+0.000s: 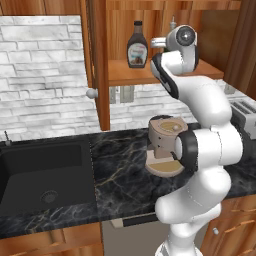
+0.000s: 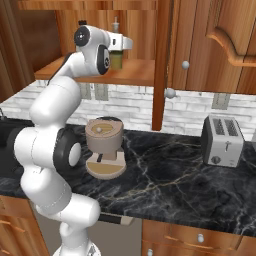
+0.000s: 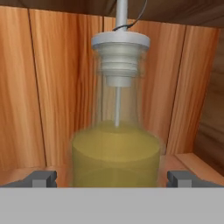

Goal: Move the oil and vinegar bottle and syrup bottle from the cabinet to the dining counter.

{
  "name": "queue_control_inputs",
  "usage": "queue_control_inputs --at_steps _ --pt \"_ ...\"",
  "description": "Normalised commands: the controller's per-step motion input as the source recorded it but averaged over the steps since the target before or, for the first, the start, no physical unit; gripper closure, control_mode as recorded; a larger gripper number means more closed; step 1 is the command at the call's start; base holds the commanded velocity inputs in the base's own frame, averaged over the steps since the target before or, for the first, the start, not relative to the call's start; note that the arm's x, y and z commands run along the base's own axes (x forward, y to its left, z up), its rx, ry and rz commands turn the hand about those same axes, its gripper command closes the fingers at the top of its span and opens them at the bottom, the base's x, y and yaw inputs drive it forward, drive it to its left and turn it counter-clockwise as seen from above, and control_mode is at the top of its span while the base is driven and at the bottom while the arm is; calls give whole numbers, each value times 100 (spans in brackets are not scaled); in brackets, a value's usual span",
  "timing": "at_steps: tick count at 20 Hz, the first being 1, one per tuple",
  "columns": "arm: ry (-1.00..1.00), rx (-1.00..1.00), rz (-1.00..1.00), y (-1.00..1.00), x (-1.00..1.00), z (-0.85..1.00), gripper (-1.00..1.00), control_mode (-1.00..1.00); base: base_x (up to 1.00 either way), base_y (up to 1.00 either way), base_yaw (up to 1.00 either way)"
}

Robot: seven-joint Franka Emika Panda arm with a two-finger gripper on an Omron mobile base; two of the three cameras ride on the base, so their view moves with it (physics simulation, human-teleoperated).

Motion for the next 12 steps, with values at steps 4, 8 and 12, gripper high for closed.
queue_control_inputs --at_steps 4,8,12 --pt "3 0 0 0 12 -10 100 -100 0 0 0" --pt "0 0 2 -1 2 -9 100 -100 0 0 0" --pt "0 0 2 -1 0 -2 100 -100 0 0 0"
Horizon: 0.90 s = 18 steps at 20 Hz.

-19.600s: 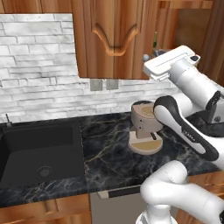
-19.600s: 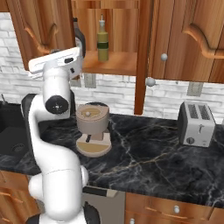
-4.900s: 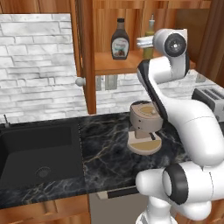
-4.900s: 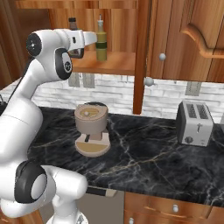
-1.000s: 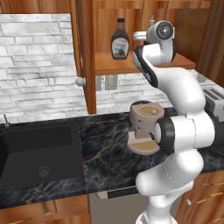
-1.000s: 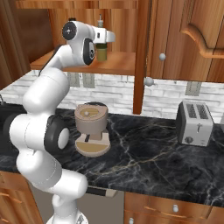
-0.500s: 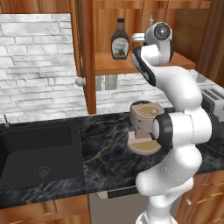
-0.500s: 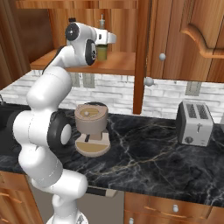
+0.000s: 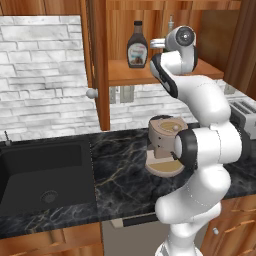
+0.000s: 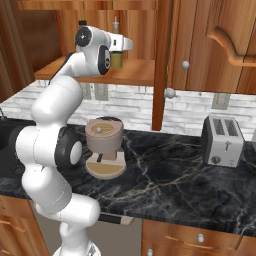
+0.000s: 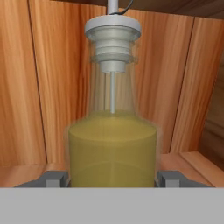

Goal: Move the oil and vinegar bottle and syrup bottle from the cabinet to the dining counter.

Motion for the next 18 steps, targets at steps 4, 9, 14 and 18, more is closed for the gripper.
queue_control_inputs --at_steps 4,9,14,18 --pt "0 0 0 0 0 0 100 -100 0 0 0" --pt "0 0 0 0 0 0 100 -100 0 0 0" --pt "-2 0 0 0 -1 -1 100 -100 0 0 0" --pt "-8 0 0 0 -8 -9 100 -100 0 0 0"
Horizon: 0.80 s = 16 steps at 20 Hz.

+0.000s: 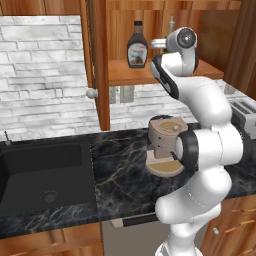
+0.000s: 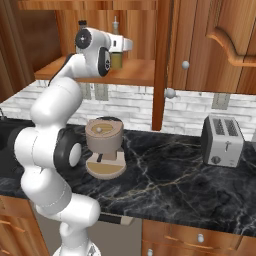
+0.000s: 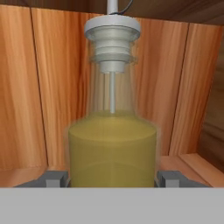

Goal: Move the oil and vinegar bottle and syrup bottle from the cabinet to the dining counter.

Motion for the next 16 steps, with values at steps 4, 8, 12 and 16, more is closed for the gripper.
queue_control_inputs --at_steps 4,8,12,16 --pt "-11 0 0 0 -20 -10 100 -100 0 0 0" --pt "-11 0 0 0 -42 -10 100 -100 0 0 0" --pt "-11 0 0 -5 -68 0 100 -100 0 0 0" --pt "-5 0 0 -2 -86 22 100 -100 0 0 0"
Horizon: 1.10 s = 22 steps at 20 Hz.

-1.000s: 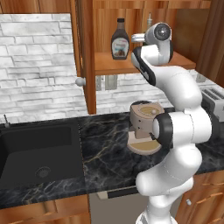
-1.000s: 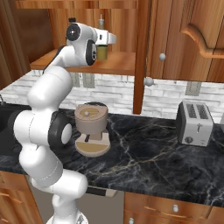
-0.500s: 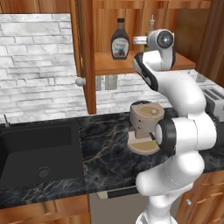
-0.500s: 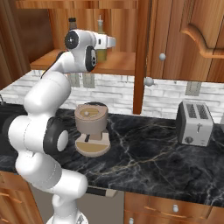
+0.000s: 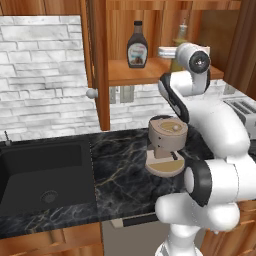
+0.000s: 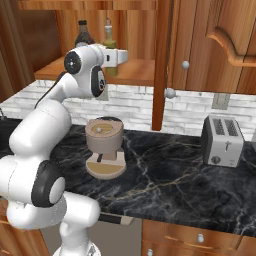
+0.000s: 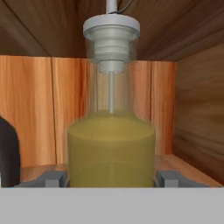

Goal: Move the oil and vinegar bottle and syrup bottle from the cabinet to the dining counter.

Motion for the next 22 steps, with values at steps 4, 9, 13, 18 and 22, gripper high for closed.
queue_control_inputs --at_steps 4,9,13,18,22 --pt "-5 -2 -2 11 -99 59 100 -100 0 0 0" --pt "0 -1 1 0 -100 53 100 -100 0 0 0" --pt "3 -5 6 3 -100 10 100 -100 0 0 0" --pt "0 -3 10 0 -100 -2 100 -100 0 0 0" --pt "0 0 12 0 -100 -9 100 -100 0 0 0"
